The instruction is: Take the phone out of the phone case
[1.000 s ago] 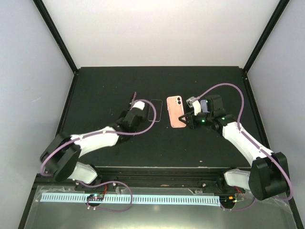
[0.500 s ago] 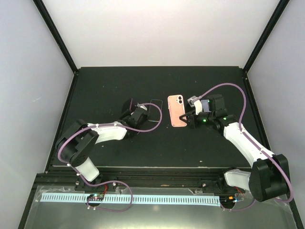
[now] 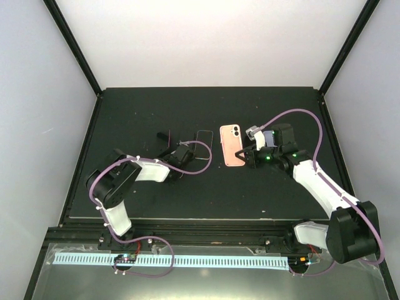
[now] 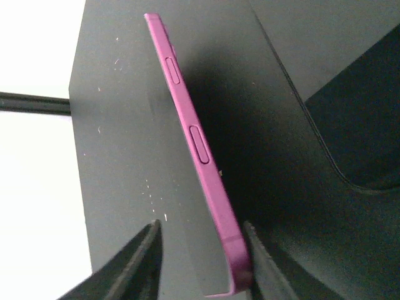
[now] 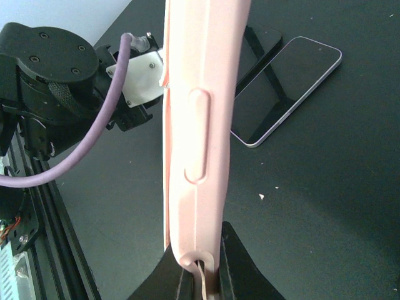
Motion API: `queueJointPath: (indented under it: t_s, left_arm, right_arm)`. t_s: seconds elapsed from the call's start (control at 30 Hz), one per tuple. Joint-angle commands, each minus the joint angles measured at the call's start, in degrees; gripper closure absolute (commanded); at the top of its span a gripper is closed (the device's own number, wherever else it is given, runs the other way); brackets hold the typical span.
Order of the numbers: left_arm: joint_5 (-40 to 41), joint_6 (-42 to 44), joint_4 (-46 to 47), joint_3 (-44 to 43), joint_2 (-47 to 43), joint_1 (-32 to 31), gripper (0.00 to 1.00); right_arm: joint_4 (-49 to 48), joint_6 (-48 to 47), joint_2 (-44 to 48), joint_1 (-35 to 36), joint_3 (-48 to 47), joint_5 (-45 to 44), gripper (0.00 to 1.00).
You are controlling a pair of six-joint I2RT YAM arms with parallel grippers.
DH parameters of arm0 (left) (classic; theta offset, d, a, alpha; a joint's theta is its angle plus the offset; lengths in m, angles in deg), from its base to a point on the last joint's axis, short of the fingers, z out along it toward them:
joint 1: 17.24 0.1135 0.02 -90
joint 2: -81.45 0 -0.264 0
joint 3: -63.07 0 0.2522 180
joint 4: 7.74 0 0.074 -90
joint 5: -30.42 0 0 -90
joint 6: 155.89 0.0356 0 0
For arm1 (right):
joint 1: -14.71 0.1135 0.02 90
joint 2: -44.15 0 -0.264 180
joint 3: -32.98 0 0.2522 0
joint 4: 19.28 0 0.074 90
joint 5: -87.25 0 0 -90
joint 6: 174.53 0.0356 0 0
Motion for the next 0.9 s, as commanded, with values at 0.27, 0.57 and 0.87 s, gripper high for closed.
queueJointPath:
  t_s: [0.27,0.57,0.87]
  left_arm:
    - [-1.7,-9.4,-7.0,-2.0,-2.7,0.3,0.06]
    - [-15.8,-18.7,-16.7,-1.6,-15.2,0.0,0.01]
    - [-32.5,-33.1,-18.0,1.4,-36.3,-0.3,0.01]
  right_arm:
    - [-1.7,2.2,0.3,-0.4,-0.7,-7.9,0.99]
    - [0.8,0.8,-2.0,-1.2,-3.1,-15.6,0.99]
    - [10.7,-2.6,-10.8,-1.3,-13.1,-22.2,0.99]
